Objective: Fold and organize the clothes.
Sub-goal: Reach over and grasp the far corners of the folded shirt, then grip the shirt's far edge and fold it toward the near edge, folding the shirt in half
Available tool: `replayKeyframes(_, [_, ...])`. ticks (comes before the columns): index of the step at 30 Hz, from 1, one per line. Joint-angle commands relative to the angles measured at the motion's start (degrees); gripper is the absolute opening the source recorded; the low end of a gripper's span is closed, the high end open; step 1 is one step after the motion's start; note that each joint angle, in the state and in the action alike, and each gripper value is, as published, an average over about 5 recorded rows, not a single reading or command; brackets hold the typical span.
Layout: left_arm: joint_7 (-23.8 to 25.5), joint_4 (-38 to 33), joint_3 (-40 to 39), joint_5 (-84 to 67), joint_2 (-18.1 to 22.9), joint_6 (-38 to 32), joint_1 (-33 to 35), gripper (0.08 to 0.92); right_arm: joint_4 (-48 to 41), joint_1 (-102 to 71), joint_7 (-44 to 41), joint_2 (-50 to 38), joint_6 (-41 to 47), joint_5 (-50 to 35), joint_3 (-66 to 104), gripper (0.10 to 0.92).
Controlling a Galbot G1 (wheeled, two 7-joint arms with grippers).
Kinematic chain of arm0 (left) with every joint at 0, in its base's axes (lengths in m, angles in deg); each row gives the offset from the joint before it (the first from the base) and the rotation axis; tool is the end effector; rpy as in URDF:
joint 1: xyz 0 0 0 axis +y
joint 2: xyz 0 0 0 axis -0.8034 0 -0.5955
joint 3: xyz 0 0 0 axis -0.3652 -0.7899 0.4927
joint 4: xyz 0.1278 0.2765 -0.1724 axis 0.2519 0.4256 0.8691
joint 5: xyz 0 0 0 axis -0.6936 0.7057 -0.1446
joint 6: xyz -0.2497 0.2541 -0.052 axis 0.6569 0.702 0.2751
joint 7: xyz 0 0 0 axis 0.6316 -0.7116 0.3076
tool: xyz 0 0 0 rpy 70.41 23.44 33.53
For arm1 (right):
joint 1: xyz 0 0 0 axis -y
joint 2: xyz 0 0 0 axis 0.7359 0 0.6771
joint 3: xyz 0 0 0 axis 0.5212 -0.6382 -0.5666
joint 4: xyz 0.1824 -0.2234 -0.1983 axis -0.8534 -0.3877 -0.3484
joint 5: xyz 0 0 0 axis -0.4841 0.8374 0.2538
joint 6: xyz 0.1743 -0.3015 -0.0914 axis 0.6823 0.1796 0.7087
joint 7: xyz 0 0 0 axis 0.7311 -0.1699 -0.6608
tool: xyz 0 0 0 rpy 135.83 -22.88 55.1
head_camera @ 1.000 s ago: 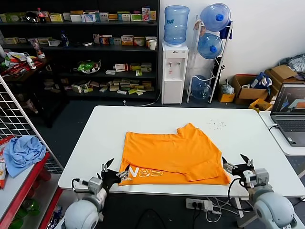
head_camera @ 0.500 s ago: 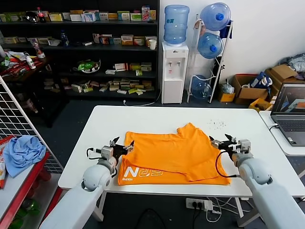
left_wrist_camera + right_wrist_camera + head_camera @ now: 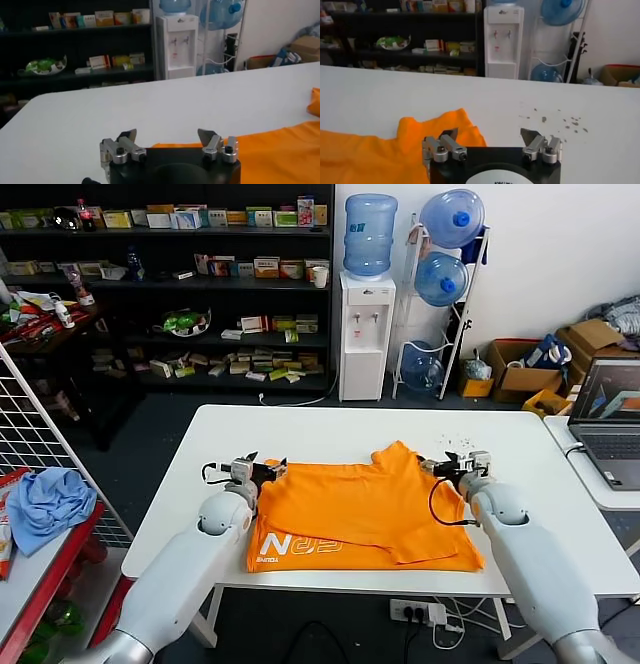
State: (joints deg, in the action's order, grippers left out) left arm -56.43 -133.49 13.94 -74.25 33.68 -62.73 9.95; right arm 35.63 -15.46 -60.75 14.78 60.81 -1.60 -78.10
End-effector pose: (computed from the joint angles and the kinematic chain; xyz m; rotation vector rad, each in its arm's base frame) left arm 0.4849 -0.0068 -0.3484 -0.2682 -2.6921 -0.1430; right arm 0.4995 -0.1432 -0.3450 0.2460 -2.6181 0.0091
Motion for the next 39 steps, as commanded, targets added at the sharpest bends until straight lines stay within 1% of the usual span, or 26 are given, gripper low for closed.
replayKeyframes(1, [0.55, 11.89, -1.20, 1.19, 4.15, -0.39, -4.92, 0.823, -12.29, 5.02, -4.46, 5.24, -2.80, 4.76, -1.27, 0.810])
replayKeyframes(4, [0.49, 11.21, -1.14, 1.04, 3.88, -0.29, -4.29, 0.823, -12.07, 4.61, -4.39, 5.46, -3.09, 5.02, -1.38, 0.749])
replayKeyframes(6, [0.45, 9.95, -1.42, 0.73, 3.27, -0.20, -3.74, 0.822, -11.76, 4.44, -4.22, 5.46, -3.16, 5.01, -1.53, 0.688])
replayKeyframes(9, [0.35, 8.69, -1.61, 0.00, 2.66, 0.24, -3.14, 0.785, -11.67, 4.52, -3.95, 5.51, -3.05, 4.99, -1.63, 0.601])
replayKeyframes(19, [0.47, 5.34, -1.28, -1.48, 1.42, 0.64, -0.81, 0.499, -9.36, 3.90, -2.66, 5.71, -3.06, 4.95, -1.76, 0.333])
replayKeyframes(23, [0.43, 3.55, -0.97, -0.92, 0.74, -1.57, 0.30, 0.386, -5.92, 2.68, -0.80, 5.11, -4.32, 3.35, -1.67, 0.212])
replayKeyframes(26, [0.58, 1.24, -0.93, 0.88, -0.37, -4.38, 1.52, 0.300, -2.00, 1.15, 1.04, 4.03, -5.72, 1.65, -1.68, 0.144])
replayKeyframes(29, [0.56, -1.75, -0.36, 1.78, -1.76, -6.08, 3.04, 0.213, 2.84, -0.97, 2.83, 2.20, -6.19, 0.20, -1.59, 0.125])
replayKeyframes(32, [0.20, -6.34, 0.40, 1.73, -3.44, -6.41, 5.34, 0.139, 9.00, -3.73, 4.70, 0.08, -5.37, -1.06, -1.18, 0.125])
replayKeyframes(35, [-0.33, -12.38, 1.06, 1.50, -5.50, -6.31, 8.42, 0.094, 16.11, -8.07, 6.92, -2.62, -4.26, -2.02, -0.37, 0.125])
replayKeyframes(39, [-1.14, -20.04, 2.27, 0.67, -8.35, -5.56, 12.87, 0.095, 25.13, -15.03, 9.47, -6.72, -2.88, -2.28, 1.03, 0.125])
